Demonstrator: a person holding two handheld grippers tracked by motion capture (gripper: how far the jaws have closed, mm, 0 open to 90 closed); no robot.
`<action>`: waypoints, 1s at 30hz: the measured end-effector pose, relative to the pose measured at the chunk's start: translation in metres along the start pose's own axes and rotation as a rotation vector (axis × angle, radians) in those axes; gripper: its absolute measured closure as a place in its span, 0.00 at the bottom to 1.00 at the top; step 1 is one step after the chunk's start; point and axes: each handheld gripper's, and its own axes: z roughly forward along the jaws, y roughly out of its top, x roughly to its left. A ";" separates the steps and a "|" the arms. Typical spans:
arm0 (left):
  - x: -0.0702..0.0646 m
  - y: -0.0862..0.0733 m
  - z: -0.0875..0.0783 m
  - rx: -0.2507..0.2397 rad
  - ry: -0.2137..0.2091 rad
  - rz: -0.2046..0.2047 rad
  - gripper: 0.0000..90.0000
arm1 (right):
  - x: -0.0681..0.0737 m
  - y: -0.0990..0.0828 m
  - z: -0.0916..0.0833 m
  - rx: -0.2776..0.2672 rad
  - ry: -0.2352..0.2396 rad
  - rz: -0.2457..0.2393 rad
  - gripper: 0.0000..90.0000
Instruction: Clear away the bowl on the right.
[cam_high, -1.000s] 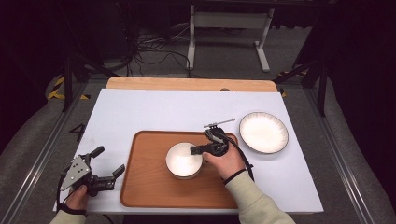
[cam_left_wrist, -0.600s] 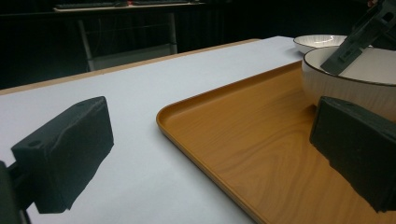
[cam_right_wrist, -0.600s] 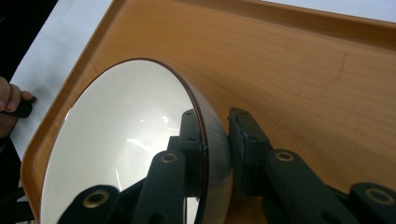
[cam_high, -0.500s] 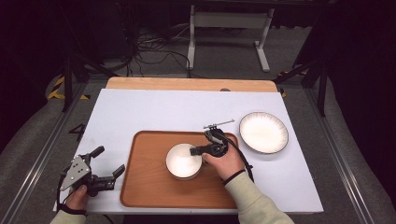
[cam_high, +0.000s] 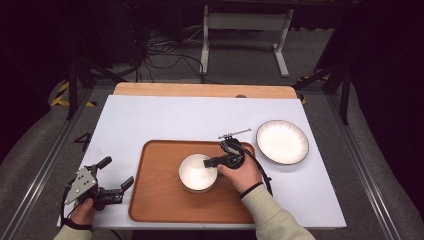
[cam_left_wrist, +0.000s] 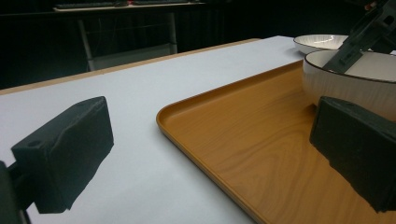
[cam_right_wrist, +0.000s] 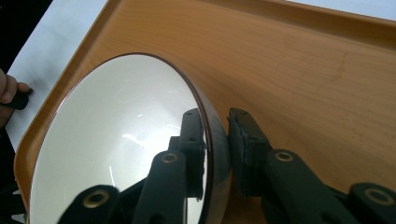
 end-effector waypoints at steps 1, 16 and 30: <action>0.000 0.000 0.000 0.000 0.000 -0.004 0.00 | 0.000 0.000 0.000 -0.006 0.007 -0.002 0.76; 0.001 0.000 0.001 0.010 -0.007 -0.004 0.00 | 0.005 0.001 -0.019 -0.187 -0.022 -0.159 0.60; 0.001 0.001 0.001 0.014 -0.008 -0.003 0.00 | 0.014 -0.005 -0.043 -0.349 -0.025 -0.330 0.51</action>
